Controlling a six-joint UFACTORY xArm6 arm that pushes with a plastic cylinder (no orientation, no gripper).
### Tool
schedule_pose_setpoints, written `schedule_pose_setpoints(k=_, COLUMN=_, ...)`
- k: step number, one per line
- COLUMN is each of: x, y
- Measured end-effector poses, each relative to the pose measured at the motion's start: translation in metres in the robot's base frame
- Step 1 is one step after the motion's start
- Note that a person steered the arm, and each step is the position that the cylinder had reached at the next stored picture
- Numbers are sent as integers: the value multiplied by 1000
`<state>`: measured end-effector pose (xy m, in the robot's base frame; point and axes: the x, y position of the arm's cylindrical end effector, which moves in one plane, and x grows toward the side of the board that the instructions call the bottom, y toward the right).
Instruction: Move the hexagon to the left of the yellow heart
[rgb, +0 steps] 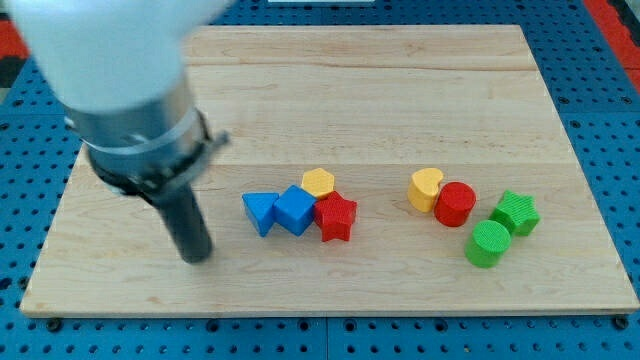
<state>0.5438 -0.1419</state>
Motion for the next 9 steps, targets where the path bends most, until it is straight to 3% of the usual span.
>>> schedule_pose_setpoints(k=1, x=-27, y=52)
schedule_pose_setpoints(k=2, x=-28, y=179)
schedule_pose_setpoints(k=3, x=-26, y=244)
schedule_pose_setpoints(k=5, x=-21, y=116)
schedule_pose_setpoints(k=6, x=-63, y=17)
schedule_pose_setpoints(k=7, x=-120, y=20)
schedule_pose_setpoints(k=9, x=-74, y=155)
